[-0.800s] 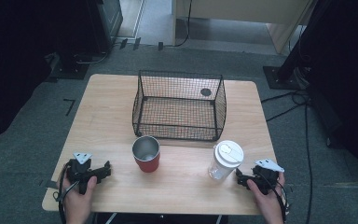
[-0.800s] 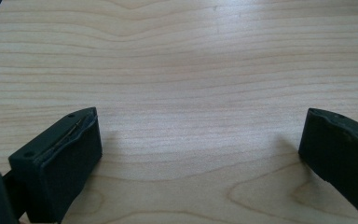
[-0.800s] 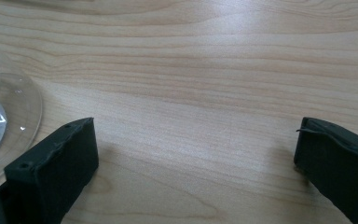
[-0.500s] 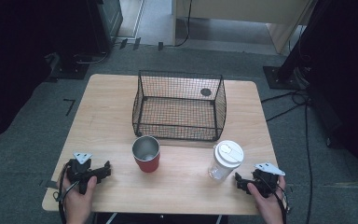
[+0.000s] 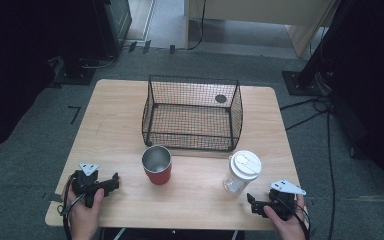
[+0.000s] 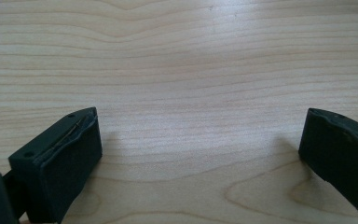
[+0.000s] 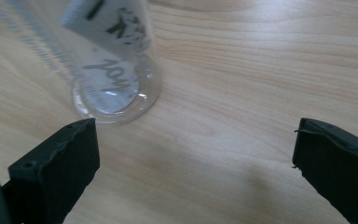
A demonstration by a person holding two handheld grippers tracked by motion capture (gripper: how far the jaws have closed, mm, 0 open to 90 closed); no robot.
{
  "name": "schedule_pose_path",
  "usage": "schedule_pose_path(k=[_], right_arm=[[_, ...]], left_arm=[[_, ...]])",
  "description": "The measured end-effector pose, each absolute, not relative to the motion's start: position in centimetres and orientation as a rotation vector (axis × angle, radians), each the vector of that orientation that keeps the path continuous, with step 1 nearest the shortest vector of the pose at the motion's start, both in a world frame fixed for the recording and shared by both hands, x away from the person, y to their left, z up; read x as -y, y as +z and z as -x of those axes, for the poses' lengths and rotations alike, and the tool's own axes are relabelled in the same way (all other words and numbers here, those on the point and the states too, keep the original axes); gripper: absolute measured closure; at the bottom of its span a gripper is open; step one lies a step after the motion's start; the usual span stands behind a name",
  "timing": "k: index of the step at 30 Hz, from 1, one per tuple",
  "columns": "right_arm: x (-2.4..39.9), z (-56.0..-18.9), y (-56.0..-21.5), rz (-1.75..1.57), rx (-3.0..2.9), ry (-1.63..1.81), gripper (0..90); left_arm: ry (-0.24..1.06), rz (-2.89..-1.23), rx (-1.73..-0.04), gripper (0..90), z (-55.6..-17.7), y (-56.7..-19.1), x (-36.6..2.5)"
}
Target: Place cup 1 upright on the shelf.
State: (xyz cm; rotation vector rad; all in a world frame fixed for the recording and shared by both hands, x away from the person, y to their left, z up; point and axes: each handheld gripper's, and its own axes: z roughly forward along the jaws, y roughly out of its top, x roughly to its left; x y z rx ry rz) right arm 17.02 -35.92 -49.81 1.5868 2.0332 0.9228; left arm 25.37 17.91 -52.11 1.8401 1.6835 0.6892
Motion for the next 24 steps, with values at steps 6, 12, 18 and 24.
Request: schedule_pose_path(k=[6, 12, 18, 24], right_arm=[[35.1, -16.0, -49.2, -1.515, -2.066, 0.933, 6.4], [34.0, -15.3, -48.9, -1.42, -2.148, 0.947, 14.3], [33.3, -14.8, -48.5, -1.366, -2.193, 0.982, 16.1], [32.5, -14.4, -48.4, -1.344, -2.256, 1.042, 28.7]], left_arm=[[0.689, -1.842, -1.682, 0.0, -25.4, -52.1, -17.9], [0.688, -1.842, -1.682, 0.0, -25.4, -52.1, -17.9], [0.689, -1.842, -1.683, 0.0, -25.4, -52.1, -17.9], [0.689, -1.842, -1.683, 0.0, -25.4, -52.1, -17.9]])
